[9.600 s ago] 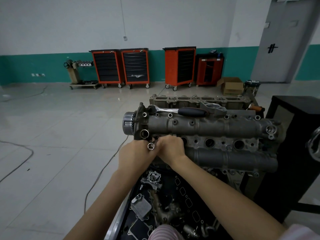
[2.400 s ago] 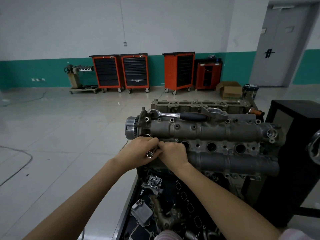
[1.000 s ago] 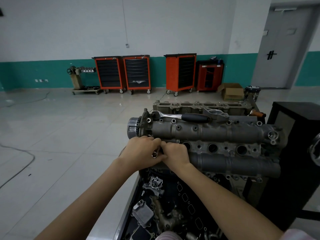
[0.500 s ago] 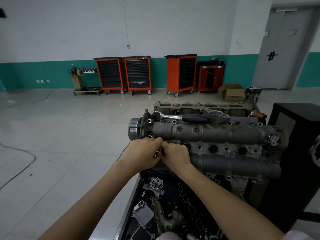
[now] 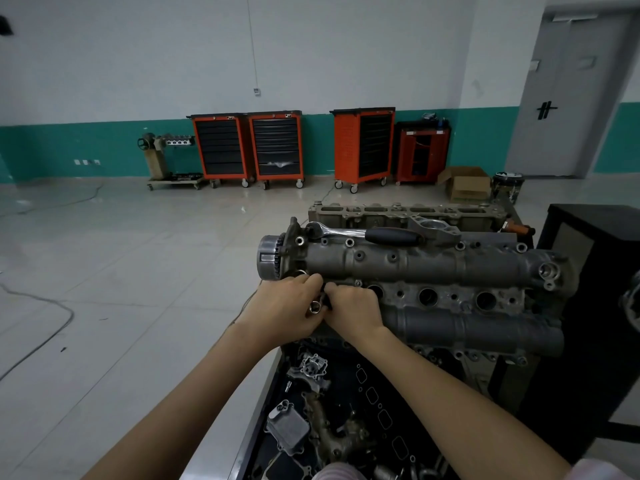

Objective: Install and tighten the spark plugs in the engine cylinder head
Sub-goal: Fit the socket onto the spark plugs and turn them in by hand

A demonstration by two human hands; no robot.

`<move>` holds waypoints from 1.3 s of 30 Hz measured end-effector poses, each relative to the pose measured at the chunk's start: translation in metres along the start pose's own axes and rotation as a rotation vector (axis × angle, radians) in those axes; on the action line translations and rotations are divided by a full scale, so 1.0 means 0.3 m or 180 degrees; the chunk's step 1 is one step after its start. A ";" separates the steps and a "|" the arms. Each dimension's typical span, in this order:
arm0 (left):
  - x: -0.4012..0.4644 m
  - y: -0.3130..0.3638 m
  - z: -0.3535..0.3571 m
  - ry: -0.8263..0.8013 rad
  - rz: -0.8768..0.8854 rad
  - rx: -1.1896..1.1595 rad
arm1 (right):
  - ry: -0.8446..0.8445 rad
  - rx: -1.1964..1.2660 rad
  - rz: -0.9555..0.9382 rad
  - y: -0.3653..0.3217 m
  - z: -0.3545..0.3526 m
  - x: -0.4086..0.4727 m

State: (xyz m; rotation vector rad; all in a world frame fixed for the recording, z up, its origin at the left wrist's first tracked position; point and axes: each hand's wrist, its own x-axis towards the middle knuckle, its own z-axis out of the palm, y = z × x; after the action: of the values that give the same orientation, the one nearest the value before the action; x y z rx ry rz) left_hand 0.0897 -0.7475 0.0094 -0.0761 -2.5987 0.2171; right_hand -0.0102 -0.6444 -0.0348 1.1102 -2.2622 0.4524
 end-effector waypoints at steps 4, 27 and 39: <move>0.004 0.001 0.005 0.0000 -0.0248 0.0128 | -0.0122 -0.0102 0.0116 -0.006 -0.024 0.001; -0.010 0.001 0.015 0.0164 -0.0098 -0.0213 | -0.0085 0.0041 0.0182 -0.003 -0.008 0.002; -0.010 0.020 0.021 0.0065 -0.0652 0.0059 | 0.0280 0.0079 0.0219 -0.015 -0.008 -0.003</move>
State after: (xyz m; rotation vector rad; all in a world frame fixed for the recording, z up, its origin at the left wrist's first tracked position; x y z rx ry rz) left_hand 0.0892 -0.7426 0.0016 0.1928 -2.5613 0.1650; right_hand -0.0054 -0.6452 -0.0333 1.0072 -2.2284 0.5477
